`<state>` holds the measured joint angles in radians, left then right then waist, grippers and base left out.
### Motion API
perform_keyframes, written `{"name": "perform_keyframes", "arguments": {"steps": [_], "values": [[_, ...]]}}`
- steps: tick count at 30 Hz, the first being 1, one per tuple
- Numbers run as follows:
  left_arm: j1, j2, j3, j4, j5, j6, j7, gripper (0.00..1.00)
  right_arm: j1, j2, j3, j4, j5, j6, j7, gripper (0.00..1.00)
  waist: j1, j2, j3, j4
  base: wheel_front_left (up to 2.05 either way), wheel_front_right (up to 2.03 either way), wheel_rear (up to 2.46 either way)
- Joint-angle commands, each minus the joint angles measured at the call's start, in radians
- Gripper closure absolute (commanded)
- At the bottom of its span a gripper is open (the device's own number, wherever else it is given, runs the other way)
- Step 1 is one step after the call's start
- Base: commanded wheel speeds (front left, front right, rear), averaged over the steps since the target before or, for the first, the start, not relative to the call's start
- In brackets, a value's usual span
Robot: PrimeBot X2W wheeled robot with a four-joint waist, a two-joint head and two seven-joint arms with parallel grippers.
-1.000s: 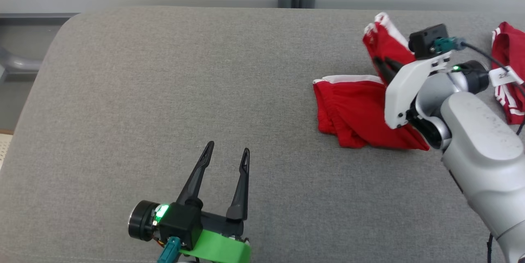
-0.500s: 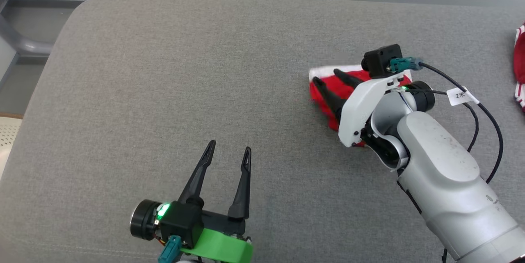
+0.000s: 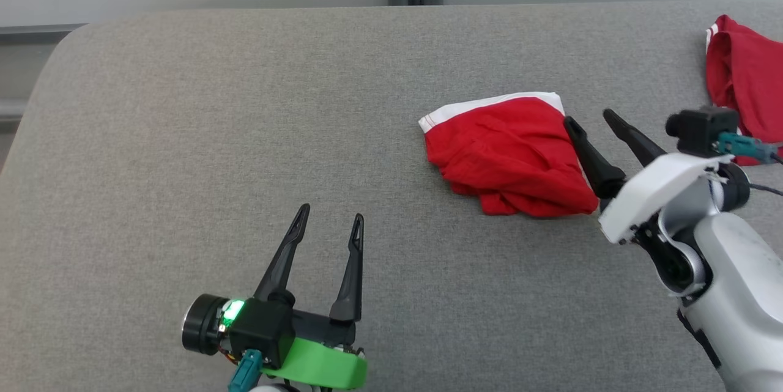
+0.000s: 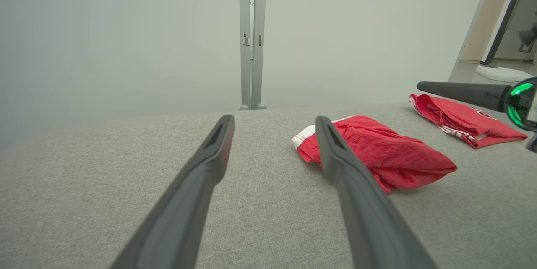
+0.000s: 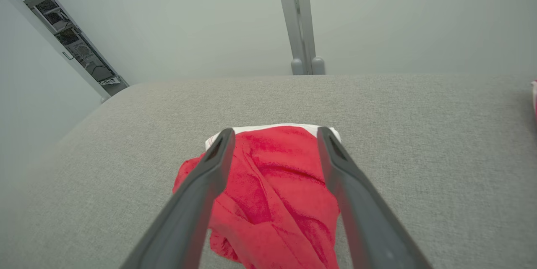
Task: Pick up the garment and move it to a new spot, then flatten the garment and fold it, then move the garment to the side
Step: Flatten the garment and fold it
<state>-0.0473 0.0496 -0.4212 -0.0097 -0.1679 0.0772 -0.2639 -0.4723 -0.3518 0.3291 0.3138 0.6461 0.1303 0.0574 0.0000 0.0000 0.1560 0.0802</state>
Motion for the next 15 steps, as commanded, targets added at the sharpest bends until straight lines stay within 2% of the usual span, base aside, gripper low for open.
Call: {"name": "perform_keyframes", "arguments": {"steps": [1, 7, 8, 9, 10, 15], "values": [[0.010, 0.002, 0.006, -0.004, 0.011, -0.007, 0.000, 0.00, 0.037, -0.017, -0.014, -0.010, 0.022, 0.000, -0.012, 0.00, 0.0000, 0.0000, -0.004, -0.017, 0.00, 0.00, 0.00], [0.014, 0.002, 0.016, -0.009, 0.022, -0.017, 0.000, 0.00, 0.145, -0.079, -0.034, -0.032, 0.120, 0.000, -0.006, 0.00, 0.0000, 0.0000, 0.005, -0.024, 0.00, 0.00, 0.00], [0.013, 0.002, 0.016, -0.009, 0.023, -0.019, 0.000, 0.00, 0.157, -0.084, -0.033, -0.041, 0.148, 0.000, -0.001, 0.22, 0.0000, 0.0000, 0.009, -0.023, 0.00, 0.00, 0.00], [0.010, 0.002, 0.015, -0.010, 0.024, -0.021, 0.000, 0.00, 0.162, -0.084, -0.037, -0.046, 0.184, 0.000, 0.006, 0.67, 0.0000, 0.0000, 0.013, -0.020, 0.00, 0.00, 0.00], [0.006, 0.002, 0.014, -0.010, 0.024, -0.023, 0.000, 0.00, 0.164, -0.083, -0.036, -0.051, 0.221, 0.000, 0.022, 1.00, 0.0000, 0.0000, 0.017, -0.017, 0.00, 0.00, 0.00], [-0.023, 0.002, -0.006, -0.009, 0.016, -0.028, 0.000, 0.00, 0.105, -0.100, -0.051, -0.056, 0.475, 0.000, 0.168, 1.00, 0.0000, 0.0000, 0.051, 0.016, 0.00, 0.00, 0.00]]}}
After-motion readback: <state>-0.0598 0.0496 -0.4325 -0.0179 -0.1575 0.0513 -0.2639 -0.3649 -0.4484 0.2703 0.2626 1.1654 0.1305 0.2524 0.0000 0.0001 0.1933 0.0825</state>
